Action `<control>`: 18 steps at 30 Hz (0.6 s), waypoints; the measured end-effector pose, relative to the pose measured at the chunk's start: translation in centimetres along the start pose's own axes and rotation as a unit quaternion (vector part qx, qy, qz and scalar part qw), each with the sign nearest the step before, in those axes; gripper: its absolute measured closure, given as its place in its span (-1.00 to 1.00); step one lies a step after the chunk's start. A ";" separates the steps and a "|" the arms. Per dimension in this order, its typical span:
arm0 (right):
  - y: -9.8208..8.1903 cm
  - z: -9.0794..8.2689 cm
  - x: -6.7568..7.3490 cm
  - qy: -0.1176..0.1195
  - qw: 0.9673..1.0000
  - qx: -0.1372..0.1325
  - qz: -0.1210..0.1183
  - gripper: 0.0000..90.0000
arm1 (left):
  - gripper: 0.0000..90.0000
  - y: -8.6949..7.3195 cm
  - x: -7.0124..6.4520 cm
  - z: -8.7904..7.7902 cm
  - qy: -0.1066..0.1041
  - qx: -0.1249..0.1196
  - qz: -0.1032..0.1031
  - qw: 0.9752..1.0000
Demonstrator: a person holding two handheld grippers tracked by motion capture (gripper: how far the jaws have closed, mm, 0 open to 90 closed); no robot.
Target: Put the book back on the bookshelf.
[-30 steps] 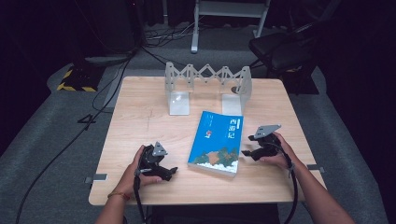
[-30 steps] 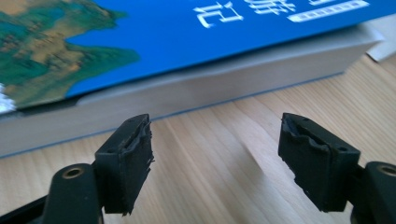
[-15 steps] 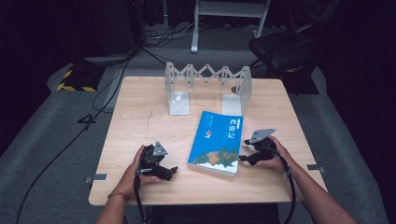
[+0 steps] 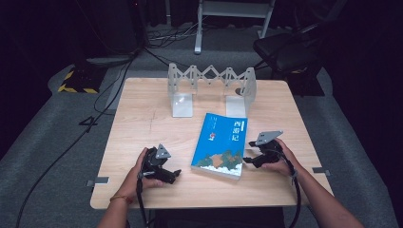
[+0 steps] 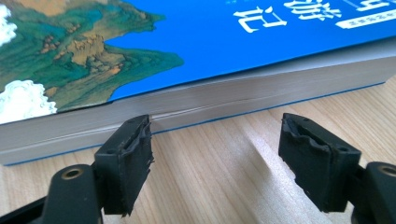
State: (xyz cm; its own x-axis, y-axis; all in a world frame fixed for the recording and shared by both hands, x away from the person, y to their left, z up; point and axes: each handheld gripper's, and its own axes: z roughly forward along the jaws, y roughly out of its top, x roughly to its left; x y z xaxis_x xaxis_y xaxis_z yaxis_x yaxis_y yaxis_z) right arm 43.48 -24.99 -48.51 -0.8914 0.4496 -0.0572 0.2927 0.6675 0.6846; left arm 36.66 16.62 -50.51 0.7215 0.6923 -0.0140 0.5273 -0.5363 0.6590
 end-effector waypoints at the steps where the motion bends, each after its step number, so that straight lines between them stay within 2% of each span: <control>1: 0.0 0.0 0.0 0.000 1.000 0.000 0.000 -0.42 | -0.99 0.0 0.0 0.0 0.000 -0.001 -0.001 1.000; 11: 0.1 0.0 0.4 -0.001 1.000 0.011 -0.011 -0.34 | -0.99 0.0 0.0 0.0 -0.001 -0.001 -0.003 1.000; 13: 0.0 0.1 0.4 0.009 1.000 0.010 -0.008 -0.32 | -0.99 0.0 -0.1 0.1 0.002 -0.002 -0.004 1.000; 16: 0.0 0.1 0.6 0.015 1.000 0.006 -0.017 -0.31 | -0.99 0.0 -0.1 0.1 0.003 -0.003 -0.005 1.000; 18: 0.1 0.3 0.9 0.032 0.999 0.010 -0.024 -0.30 | -0.99 0.0 -0.1 0.1 0.004 -0.004 -0.006 1.000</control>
State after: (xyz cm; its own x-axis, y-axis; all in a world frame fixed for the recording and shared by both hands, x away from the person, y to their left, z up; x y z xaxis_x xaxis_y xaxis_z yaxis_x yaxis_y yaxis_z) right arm 42.77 -24.38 -48.70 -0.9246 0.3784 -0.0438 0.2548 0.6998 0.6674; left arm 36.64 16.46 -50.58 0.7123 0.7017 -0.0159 0.5320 -0.5250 0.6643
